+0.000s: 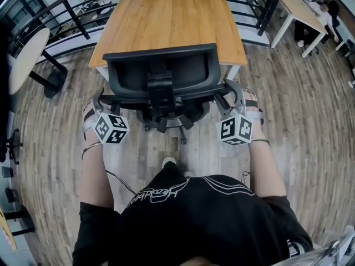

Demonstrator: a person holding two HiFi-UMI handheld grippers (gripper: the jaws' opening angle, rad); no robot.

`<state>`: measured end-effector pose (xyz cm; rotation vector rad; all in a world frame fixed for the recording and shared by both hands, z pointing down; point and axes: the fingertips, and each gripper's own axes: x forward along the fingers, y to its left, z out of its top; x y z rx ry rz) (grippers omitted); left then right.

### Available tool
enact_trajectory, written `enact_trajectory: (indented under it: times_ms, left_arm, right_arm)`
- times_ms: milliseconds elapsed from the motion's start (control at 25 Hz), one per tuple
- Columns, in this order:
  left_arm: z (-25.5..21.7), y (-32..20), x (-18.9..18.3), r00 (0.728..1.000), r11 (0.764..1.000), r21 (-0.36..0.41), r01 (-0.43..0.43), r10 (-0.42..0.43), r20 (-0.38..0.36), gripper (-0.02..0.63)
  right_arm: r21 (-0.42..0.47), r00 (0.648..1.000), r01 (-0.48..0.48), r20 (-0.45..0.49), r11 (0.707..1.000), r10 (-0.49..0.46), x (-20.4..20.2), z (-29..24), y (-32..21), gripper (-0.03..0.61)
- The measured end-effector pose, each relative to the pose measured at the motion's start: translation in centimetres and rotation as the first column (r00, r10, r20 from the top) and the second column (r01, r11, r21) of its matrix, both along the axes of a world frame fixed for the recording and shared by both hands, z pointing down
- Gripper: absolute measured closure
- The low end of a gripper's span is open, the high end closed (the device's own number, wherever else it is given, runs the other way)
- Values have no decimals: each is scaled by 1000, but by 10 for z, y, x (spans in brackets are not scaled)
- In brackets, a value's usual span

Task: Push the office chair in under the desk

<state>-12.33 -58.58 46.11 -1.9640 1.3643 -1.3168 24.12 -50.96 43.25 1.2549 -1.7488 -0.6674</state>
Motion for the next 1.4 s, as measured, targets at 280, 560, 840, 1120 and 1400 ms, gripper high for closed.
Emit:
enact_trajectory:
  times_ms: [280,560,840,1120,1400]
  left_arm:
    - [-11,-47,-1,1000,1000,-4,-19,19,-1,344]
    - [-19,-107,-1,999,999,-15,-45,45,2,344]
    - [-2,-123,3,998,998,8,-65,65,-4,344]
    - [6,-137,7,996,996,31,-86,86,-1,344]
    - [6,-163,8,994,993,47,-106,107,-4,344]
  right_arm:
    - [-8,1000,-22,3,1000,22,-2,-11,-43,308]
    - [-18,999,-53,7,998,54,-3,-19,-96,307]
    - [2,997,-78,8,997,77,-2,-1,-104,307]
    - [21,995,-100,15,995,100,-1,9,-107,307]
    - [39,992,-121,27,992,120,-4,9,-120,307]
